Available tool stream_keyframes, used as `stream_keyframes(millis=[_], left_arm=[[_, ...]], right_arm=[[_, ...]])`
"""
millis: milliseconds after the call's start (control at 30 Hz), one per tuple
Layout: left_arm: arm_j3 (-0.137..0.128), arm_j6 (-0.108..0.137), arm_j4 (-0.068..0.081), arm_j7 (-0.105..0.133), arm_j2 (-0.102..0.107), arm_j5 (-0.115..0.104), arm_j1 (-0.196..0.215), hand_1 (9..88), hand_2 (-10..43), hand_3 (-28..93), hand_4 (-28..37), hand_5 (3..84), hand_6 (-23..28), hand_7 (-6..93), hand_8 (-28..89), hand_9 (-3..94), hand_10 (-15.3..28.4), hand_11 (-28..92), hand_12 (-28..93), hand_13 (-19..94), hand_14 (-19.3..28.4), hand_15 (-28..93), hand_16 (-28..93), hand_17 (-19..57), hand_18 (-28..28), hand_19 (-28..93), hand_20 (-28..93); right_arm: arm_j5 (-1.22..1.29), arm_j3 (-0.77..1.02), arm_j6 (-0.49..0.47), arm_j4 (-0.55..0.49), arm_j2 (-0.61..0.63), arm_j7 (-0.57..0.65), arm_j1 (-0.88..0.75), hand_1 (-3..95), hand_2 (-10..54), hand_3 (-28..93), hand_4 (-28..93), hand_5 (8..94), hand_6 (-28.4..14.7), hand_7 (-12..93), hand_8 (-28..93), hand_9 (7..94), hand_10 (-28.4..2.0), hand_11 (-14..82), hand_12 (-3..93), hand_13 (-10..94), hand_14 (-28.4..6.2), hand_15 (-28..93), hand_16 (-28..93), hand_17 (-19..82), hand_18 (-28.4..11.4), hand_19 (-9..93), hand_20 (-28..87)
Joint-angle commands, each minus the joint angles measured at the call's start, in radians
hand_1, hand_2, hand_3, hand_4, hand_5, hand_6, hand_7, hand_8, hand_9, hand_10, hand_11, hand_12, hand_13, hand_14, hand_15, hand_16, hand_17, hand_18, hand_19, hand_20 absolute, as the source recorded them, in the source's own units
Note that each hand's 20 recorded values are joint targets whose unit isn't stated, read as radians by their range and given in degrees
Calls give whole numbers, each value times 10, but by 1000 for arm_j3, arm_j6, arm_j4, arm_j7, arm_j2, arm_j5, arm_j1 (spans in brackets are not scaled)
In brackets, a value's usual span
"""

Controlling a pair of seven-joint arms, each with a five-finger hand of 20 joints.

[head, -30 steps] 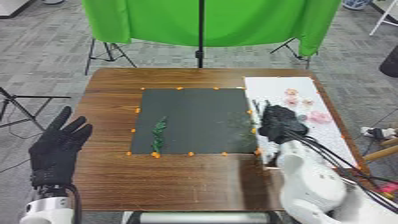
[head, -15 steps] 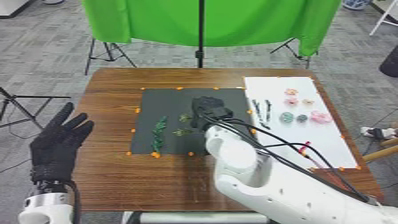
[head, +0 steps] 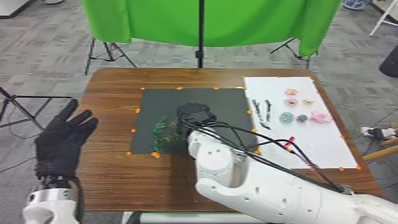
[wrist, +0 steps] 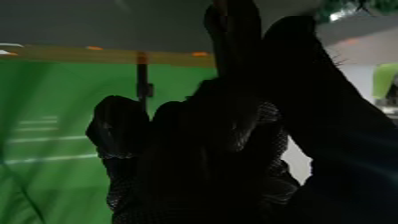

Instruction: Arrange flowers

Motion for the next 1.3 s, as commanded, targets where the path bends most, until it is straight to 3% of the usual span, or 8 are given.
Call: stream_keyframes(millis=[33, 100, 167, 400, 567, 867, 933, 1300], left_arm=[[17, -34, 17, -60, -17, 25, -34, 230, 59, 840, -265, 369, 89, 96, -82, 361, 208, 279, 112, 244, 281, 610, -112, -80, 273, 577, 61], [14, -35, 18, -65, -19, 28, -35, 230, 59, 840, -264, 368, 89, 96, -82, 361, 208, 279, 112, 244, 281, 610, -112, -80, 273, 577, 61], [14, -29, 16, -55, -4, 16, -28, 230, 59, 840, -264, 368, 89, 97, -82, 362, 208, 279, 111, 244, 281, 610, -112, -80, 273, 577, 61], [22, -39, 23, -78, -5, 25, -47, 230, 59, 840, -265, 370, 91, 97, -81, 362, 209, 279, 111, 245, 281, 610, -112, -80, 273, 577, 62], [35, -32, 26, -59, 17, 7, -56, 230, 60, 841, -264, 373, 92, 96, -82, 362, 209, 280, 111, 244, 282, 611, -112, -79, 273, 577, 61], [63, -36, 36, -54, 24, 3, -91, 231, 59, 842, -262, 374, 92, 95, -82, 361, 209, 279, 111, 244, 281, 611, -112, -79, 274, 578, 61], [68, -31, 35, -37, 35, -8, -87, 231, 60, 842, -262, 374, 92, 95, -81, 361, 209, 279, 111, 244, 281, 610, -112, -80, 273, 578, 61], [67, -24, 34, -34, 36, -14, -84, 233, 62, 844, -257, 375, 93, 94, -81, 362, 209, 281, 111, 244, 282, 611, -112, -79, 273, 578, 61]], right_arm=[[-12, -16, 39, 37, -14, 51, 13, 447, -44, 727, -277, 937, -7, 234, -43, 926, -116, 563, 262, 841, -102, 841, 270, 445, -262, 932, 522], [-5, -12, 35, 42, -20, 62, 11, 436, -23, 726, -267, 937, -2, 250, -118, 931, -116, 556, 258, 844, -102, 838, 267, 449, -264, 932, 523], [-3, -10, 27, 46, -24, 67, 7, 434, -14, 723, -266, 937, -2, 254, -128, 934, -116, 551, 256, 846, -103, 835, 266, 451, -265, 932, 523], [6, -22, 37, 52, -36, 74, 9, 427, -4, 722, -263, 937, 4, 267, -140, 937, -118, 552, 238, 854, -104, 826, 264, 457, -269, 932, 524], [5, -45, 41, 54, -45, 70, 28, 423, 1, 721, -263, 937, 5, 278, -142, 937, -121, 560, 223, 861, -105, 820, 265, 460, -270, 932, 525], [2, -61, 50, 87, -64, 73, 51, 422, 3, 721, -262, 937, 6, 288, -148, 937, -120, 565, 212, 863, -105, 817, 269, 464, -271, 932, 528], [2, -60, 45, 89, -65, 75, 50, 418, 5, 717, -265, 937, 5, 278, -152, 937, -119, 561, 212, 862, -105, 817, 270, 463, -272, 932, 527], [-64, -47, 33, 94, -62, 65, 28, 350, -13, 699, -270, 937, -3, 228, -139, 937, -119, 534, 227, 853, -107, 814, 274, 456, -275, 932, 524]])
